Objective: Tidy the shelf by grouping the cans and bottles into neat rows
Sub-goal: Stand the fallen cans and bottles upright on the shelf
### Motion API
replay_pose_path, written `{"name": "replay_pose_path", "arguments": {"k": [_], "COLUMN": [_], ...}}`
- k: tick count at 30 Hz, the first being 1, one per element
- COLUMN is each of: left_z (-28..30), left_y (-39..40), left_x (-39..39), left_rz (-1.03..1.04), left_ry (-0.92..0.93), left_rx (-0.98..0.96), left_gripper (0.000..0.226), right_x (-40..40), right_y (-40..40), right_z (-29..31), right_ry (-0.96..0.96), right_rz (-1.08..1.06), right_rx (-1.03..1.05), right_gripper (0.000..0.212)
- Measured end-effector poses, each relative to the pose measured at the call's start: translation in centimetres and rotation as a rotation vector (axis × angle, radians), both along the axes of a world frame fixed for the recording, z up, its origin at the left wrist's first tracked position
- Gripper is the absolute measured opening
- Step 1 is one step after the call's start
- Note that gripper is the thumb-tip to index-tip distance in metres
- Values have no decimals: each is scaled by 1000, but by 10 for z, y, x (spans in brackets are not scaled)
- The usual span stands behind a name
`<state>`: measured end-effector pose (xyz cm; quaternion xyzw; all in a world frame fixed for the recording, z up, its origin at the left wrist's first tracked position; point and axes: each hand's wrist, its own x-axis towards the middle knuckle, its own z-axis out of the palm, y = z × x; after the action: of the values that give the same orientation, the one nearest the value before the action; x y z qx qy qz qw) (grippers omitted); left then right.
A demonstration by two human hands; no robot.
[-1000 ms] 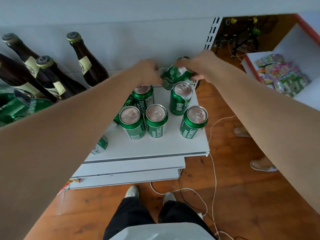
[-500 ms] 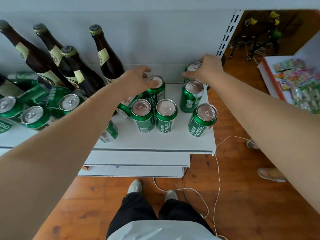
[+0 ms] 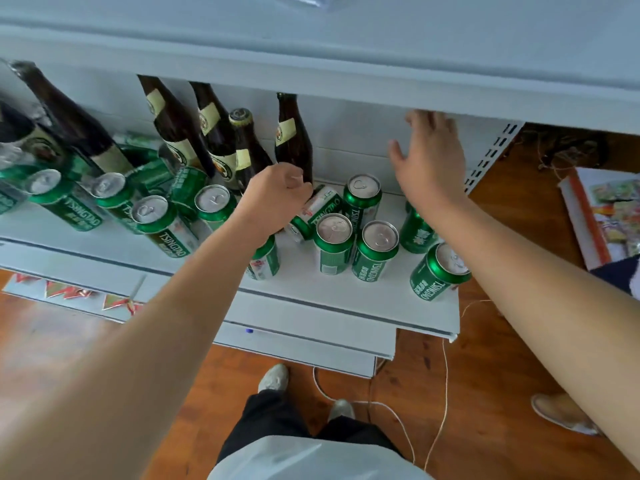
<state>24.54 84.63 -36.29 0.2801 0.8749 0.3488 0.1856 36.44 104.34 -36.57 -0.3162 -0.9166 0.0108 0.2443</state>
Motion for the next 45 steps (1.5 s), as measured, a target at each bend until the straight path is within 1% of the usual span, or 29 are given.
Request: {"name": "replay_pose_path", "arguments": {"k": [1, 3, 4, 6, 8, 10, 13, 17, 19, 20, 25, 27, 30, 32, 34, 39, 43, 45], "left_z": [2, 7, 7, 6, -1, -9, -27, -48, -54, -55, -56, -55, -47, -42, -41, -47, -55, -59], "left_y": [-3, -10, -15, -27, -40, -52, -68, -78, -79, -79, -78, -77, -74, -72, -72, -78, -81, -82], "left_x": [-1, -4, -4, -3, -1, 3, 6, 6, 7, 7, 8, 8, 9, 8, 6, 10, 17, 21], "left_rz": [36, 81, 90, 104, 108, 77, 48, 28, 15, 19, 12, 12, 55, 64, 46, 50, 177, 280], "left_ry": [-5, 17, 41, 80, 95, 135, 250, 338, 390, 402, 426, 433, 433, 400, 351, 236, 149, 74], "left_rx": [11, 19, 20, 48, 106, 167, 189, 196, 194, 198, 195, 177, 78, 2, -32, -25, 30, 58], "left_gripper": [39, 36, 35, 32, 29, 25, 24, 25, 25, 24, 24, 25, 31, 33, 35, 41, 49, 56], "right_x": [-10, -30, -39, -55, -69, -83, -103, -126, -131, -130, -123, -121, -118, -115, -112, -105, -101, -99], "right_y": [-11, -36, -48, -66, -78, -82, -86, -90, -92, -92, -93, -94, -95, -94, -91, -73, -62, -57], "right_z": [1, 1, 0, -8, -21, -35, -51, -60, -61, -61, -58, -55, -51, -47, -39, -24, -13, -10], "right_ry": [-4, -102, -170, -287, -378, -486, -705, -883, -964, -981, -922, -905, -872, -857, -848, -861, -737, -655], "right_rz": [113, 286, 339, 378, 378, 339, 256, 149, 134, 143, 143, 145, 168, 208, 280, 413, 425, 390], "right_rx": [-25, -94, -128, -184, -211, -259, -226, -210, -222, -220, -225, -222, -237, -252, -275, -386, -507, -667], "right_gripper": [43, 40, 39, 38, 39, 47, 68, 103, 110, 110, 84, 81, 81, 73, 65, 51, 40, 32]}}
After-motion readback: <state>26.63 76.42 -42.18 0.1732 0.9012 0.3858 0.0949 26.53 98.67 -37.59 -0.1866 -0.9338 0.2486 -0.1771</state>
